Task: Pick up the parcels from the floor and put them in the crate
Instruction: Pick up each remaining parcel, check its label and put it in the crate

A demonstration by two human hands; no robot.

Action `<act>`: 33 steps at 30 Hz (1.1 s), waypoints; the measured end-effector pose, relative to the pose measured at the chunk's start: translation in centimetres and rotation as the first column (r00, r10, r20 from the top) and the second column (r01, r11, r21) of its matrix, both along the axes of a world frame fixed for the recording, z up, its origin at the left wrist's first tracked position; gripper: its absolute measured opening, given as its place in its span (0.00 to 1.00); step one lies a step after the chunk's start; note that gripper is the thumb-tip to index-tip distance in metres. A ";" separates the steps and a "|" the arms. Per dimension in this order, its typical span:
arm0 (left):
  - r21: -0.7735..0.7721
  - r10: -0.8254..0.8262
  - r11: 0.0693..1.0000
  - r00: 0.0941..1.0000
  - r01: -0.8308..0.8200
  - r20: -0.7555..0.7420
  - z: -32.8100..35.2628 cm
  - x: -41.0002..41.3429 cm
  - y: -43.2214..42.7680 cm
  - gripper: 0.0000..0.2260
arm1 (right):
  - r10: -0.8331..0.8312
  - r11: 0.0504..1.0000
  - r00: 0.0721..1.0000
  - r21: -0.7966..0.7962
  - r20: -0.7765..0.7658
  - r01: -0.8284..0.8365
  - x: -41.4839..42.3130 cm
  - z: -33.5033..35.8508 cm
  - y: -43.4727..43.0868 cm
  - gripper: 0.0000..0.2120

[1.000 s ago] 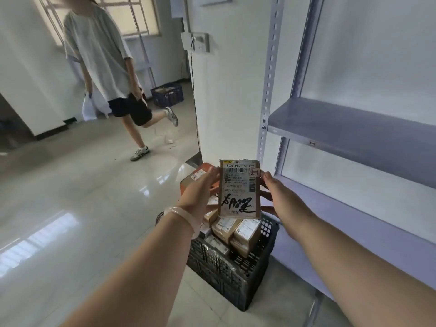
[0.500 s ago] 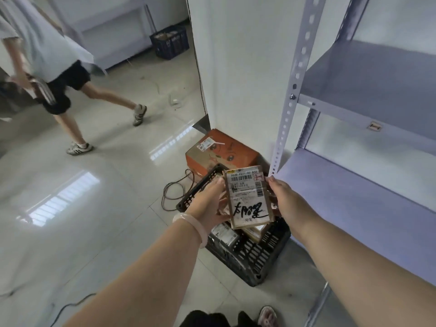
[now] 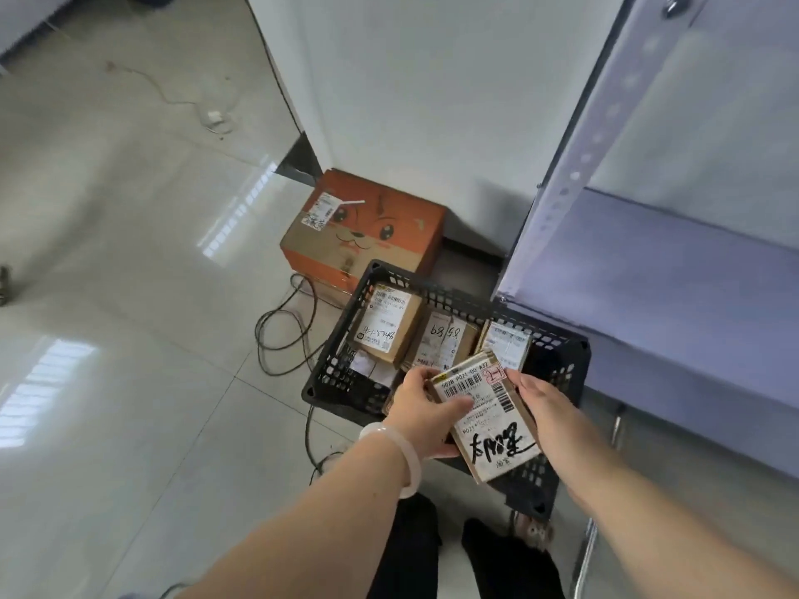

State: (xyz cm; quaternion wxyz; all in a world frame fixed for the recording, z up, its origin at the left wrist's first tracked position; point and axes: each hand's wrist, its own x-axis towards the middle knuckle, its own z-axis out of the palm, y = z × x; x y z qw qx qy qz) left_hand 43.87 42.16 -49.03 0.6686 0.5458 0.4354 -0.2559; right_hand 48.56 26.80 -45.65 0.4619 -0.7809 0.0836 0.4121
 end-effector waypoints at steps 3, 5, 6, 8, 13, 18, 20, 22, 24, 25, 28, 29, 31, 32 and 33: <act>0.086 -0.071 0.994 0.997 0.074 -0.029 -3.5 0.3 2.0 0.16 | -0.096 0.995 0.995 -0.017 0.005 0.096 -0.6 -3.0 1.8 0.15; 0.090 -0.063 0.994 0.997 0.067 -0.049 -5.6 0.0 3.1 0.14 | -0.146 0.989 0.989 -0.030 0.006 0.146 -0.8 -4.8 2.5 0.13; 0.072 -0.053 0.996 0.996 0.058 -0.069 -6.6 -0.2 3.6 0.13 | -0.171 0.983 0.985 -0.069 0.011 0.171 -0.9 -5.8 2.8 0.14; 0.042 -0.005 0.999 0.993 0.010 -0.115 -8.2 -0.6 4.3 0.13 | -0.207 0.967 0.977 -0.143 0.047 0.212 -1.4 -7.9 3.1 0.16; 0.170 -0.142 0.970 0.971 0.175 -0.191 -11.6 -0.8 5.6 0.22 | -0.264 0.943 0.957 -0.241 -0.123 0.230 -2.5 -13.0 4.6 0.23; 0.335 -0.626 0.527 0.623 0.781 -0.469 -14.4 0.7 7.9 0.25 | -0.345 0.930 0.903 -0.219 -0.257 0.294 -2.9 -18.0 5.9 0.30; 0.363 -0.670 0.381 0.525 0.850 -0.526 -15.2 1.3 8.4 0.23 | -0.352 0.929 0.893 -0.220 -0.280 0.298 -2.8 -19.4 6.5 0.32; 0.379 -0.674 0.324 0.492 0.867 -0.550 -16.5 1.7 8.5 0.21 | -0.331 0.940 0.894 -0.193 -0.302 0.282 -2.6 -20.5 7.2 0.26; 0.355 -0.675 0.289 0.453 0.889 -0.583 -18.1 1.9 8.4 0.19 | -0.330 0.941 0.884 -0.192 -0.331 0.279 -2.4 -21.8 7.6 0.25; 0.345 -0.676 0.267 0.429 0.900 -0.599 -18.8 1.8 8.3 0.18 | -0.328 0.941 0.876 -0.203 -0.353 0.270 -2.2 -22.4 7.8 0.27; 0.335 -0.669 0.216 0.389 0.917 -0.633 -20.6 1.7 8.3 0.18 | -0.294 0.952 0.863 -0.202 -0.411 0.229 -1.7 -24.0 7.9 0.28; 0.339 -0.669 0.189 0.374 0.922 -0.642 -20.9 1.7 8.2 0.18 | -0.286 0.955 0.862 -0.196 -0.418 0.222 -1.4 -24.2 7.9 0.28; 0.351 -0.667 0.136 0.348 0.927 -0.659 -21.3 2.0 8.2 0.20 | -0.261 0.963 0.868 -0.177 -0.423 0.203 -0.9 -24.9 7.7 0.28; 0.351 -0.665 0.117 0.336 0.929 -0.667 -21.4 2.2 8.2 0.21 | -0.251 0.966 0.867 -0.172 -0.430 0.194 -0.7 -25.1 7.6 0.28; 0.350 -0.666 0.111 0.331 0.930 -0.669 -21.4 2.3 8.2 0.21 | -0.248 0.966 0.874 -0.173 -0.419 0.191 -0.6 -25.1 7.6 0.28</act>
